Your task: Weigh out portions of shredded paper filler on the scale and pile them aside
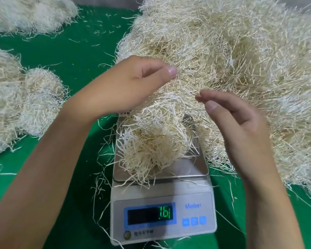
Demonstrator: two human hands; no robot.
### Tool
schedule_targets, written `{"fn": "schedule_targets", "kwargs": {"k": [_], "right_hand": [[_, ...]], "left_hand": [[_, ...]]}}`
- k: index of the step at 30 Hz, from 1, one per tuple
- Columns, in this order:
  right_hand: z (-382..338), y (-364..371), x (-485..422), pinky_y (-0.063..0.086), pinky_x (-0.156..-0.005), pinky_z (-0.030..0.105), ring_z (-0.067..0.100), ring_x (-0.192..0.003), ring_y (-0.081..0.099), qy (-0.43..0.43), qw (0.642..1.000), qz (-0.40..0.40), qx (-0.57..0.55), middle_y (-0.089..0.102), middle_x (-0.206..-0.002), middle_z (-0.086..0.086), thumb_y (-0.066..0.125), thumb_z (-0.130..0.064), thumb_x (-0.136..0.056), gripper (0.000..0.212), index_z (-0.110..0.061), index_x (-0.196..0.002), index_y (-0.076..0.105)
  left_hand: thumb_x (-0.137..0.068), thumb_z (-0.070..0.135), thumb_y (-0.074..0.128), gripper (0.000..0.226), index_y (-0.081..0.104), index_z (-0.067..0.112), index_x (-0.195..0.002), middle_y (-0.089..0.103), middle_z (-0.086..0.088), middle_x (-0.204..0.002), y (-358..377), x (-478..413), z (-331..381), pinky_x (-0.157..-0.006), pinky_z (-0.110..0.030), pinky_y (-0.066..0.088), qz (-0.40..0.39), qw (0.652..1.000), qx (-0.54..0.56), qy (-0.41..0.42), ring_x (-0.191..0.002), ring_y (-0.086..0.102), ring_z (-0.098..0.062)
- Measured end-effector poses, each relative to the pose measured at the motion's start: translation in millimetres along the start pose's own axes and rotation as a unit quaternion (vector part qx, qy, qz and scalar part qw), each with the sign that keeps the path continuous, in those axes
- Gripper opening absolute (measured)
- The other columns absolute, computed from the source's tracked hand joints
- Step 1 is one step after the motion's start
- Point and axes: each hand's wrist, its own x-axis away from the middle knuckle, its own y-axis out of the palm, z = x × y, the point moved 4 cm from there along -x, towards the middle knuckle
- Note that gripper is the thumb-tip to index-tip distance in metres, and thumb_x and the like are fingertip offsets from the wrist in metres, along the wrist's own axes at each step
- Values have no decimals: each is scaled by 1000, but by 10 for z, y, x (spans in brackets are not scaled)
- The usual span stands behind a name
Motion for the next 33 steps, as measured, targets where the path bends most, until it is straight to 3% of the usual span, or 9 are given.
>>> {"fn": "schedule_targets", "kwargs": {"k": [3,9,15,18,20,22,25,28,33], "right_hand": [[-3,-33,25,49,-87,14,3,-106,66,-2,1000,1,6,74,-108,-12,61,-20,-90,19,-26,-104,73],[-42,-88,69,50,-90,17,4,-107,66,-4,1000,2,18,74,-107,-13,61,-21,-90,20,-29,-102,73],[-106,-274,-323,54,-84,23,0,-101,67,-3,992,17,123,72,-105,-20,61,-24,-95,20,-36,-104,73],[-67,-215,-781,50,-83,21,-9,-98,62,5,976,13,216,69,-105,-25,58,-32,-92,20,-40,-109,67],[44,1,-1061,50,-92,24,-9,-104,57,2,951,-41,305,62,-120,-24,56,-32,-92,30,-36,-122,61],[191,251,-1300,41,-109,32,3,-123,48,-40,902,-113,414,51,-139,-14,58,-25,-92,46,-32,-137,51],[425,484,-1570,26,-116,38,20,-134,36,-108,797,-196,561,42,-149,-7,60,-8,-89,64,-33,-144,42],[386,531,-1705,45,-89,30,16,-92,53,-175,765,-171,596,68,-96,-3,57,-11,-95,13,-21,-96,66],[62,603,-1643,55,-63,31,15,-66,59,-226,842,-104,478,60,-64,-6,64,6,-86,24,-14,-71,65]], "left_hand": [[-94,66,39,48,68,32,-110,65,-23,-115,-31,6,-8,-88,-50,52,2,1000,3,-3,-106,63,-37],[-99,53,42,31,68,41,-111,66,31,-112,-107,21,-26,-71,-6,49,22,998,57,-11,-105,58,15],[-96,50,50,22,69,44,-105,66,32,-106,-377,-97,-420,-79,-22,46,113,992,34,-47,-95,62,12],[-96,43,55,13,67,42,-102,65,21,-110,-385,-254,-691,-62,-20,50,175,979,43,-96,-74,64,9],[-94,44,57,15,64,42,-107,58,21,-120,-264,-351,-821,-58,-14,46,163,979,36,-116,-74,61,14],[-92,47,58,26,61,39,-117,53,23,-124,-116,-417,-908,-72,-6,43,125,987,5,-104,-87,50,27],[-87,57,55,35,58,43,-119,53,28,-122,-38,-445,-997,-95,-26,45,106,988,-11,-114,-102,44,23],[-82,69,52,41,54,50,-119,47,38,-112,-68,-440,-1007,-97,-29,43,106,987,-26,-117,-107,46,16],[-63,92,47,81,33,58,-135,30,44,-120,-60,-439,-901,-100,-27,34,96,987,-21,-128,-117,38,10]]}}
